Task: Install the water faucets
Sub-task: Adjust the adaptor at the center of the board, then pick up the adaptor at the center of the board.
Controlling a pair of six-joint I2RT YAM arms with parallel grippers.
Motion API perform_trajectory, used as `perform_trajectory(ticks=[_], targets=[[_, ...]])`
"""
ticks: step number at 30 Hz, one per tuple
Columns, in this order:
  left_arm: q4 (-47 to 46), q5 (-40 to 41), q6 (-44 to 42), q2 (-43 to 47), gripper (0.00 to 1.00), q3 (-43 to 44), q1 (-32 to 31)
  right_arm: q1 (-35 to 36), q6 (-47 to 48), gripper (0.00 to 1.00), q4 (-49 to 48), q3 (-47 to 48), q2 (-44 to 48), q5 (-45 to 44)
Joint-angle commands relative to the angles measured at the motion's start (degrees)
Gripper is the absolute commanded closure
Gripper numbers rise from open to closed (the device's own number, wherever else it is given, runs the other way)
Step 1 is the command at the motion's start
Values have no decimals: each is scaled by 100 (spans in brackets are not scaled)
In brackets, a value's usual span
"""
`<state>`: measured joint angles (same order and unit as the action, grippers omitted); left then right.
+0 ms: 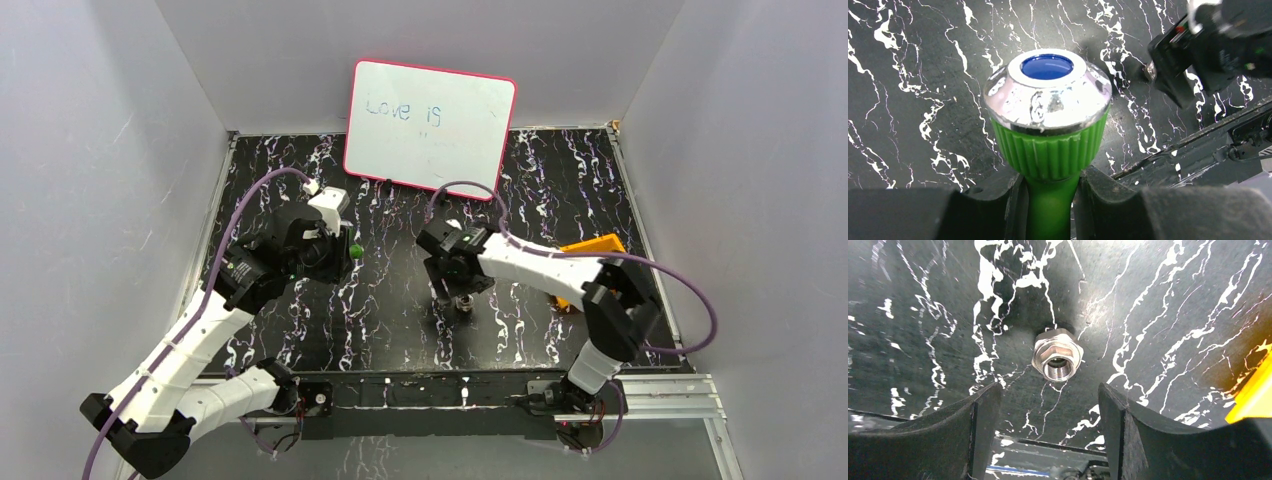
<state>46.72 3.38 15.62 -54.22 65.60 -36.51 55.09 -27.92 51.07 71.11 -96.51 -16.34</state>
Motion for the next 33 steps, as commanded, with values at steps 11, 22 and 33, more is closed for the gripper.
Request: perform_trajectory(ticks=[11,22,33], targets=[[-181,-265,-28,183,100,-39,-3,-825,-362,22,-1611,-1071,755,1066],[-190,-284,-21,275,100,-87,0,-824,-427,27,-1613,-1159,398,755],[-225,-338,-32,306,100,-146,-3,-812,-602,34,-1670,-1363,369,819]])
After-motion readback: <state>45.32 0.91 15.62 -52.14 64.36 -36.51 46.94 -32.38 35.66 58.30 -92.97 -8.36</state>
